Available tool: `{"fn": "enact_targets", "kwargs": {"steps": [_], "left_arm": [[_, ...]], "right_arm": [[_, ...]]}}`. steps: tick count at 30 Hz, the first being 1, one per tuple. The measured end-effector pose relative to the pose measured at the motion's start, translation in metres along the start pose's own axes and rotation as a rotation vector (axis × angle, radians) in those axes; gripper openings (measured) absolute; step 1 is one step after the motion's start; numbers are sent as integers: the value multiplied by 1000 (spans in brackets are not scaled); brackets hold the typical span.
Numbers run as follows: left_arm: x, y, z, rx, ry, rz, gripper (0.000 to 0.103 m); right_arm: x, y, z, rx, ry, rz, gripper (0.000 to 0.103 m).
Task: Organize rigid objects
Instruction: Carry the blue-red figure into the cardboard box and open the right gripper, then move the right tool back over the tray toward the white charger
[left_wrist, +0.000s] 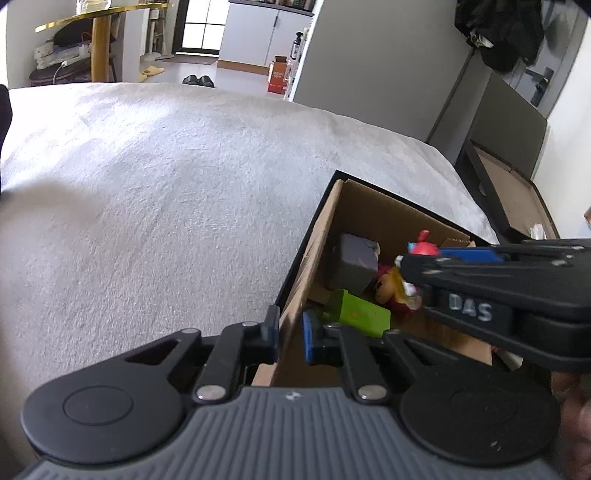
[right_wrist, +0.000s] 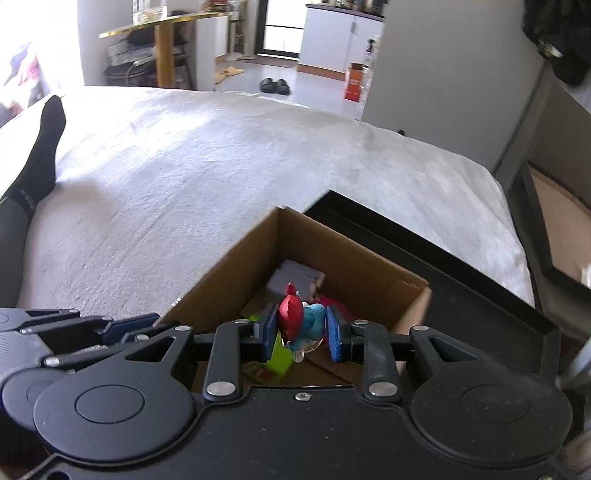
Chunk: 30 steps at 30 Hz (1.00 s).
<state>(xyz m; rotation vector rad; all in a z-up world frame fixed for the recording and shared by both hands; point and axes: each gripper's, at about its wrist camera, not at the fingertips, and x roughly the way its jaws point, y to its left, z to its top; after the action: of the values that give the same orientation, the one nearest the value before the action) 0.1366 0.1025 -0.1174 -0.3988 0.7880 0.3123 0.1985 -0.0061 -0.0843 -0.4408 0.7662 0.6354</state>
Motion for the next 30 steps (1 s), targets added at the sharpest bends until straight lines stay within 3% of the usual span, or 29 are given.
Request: {"fn": "enact_targets", "kwargs": {"steps": [11,15,30], "left_arm": [[5,4,2,-41,-17,1,13],[4,3,1,-36,-20,3,13],[7,-1,6,-5,-6,26,14]], "right_arm": [[16,13,7,-78,5,18,33],[17,11,6,-64,7,13,45],[0,-9,3,9,9,-16,61]]}}
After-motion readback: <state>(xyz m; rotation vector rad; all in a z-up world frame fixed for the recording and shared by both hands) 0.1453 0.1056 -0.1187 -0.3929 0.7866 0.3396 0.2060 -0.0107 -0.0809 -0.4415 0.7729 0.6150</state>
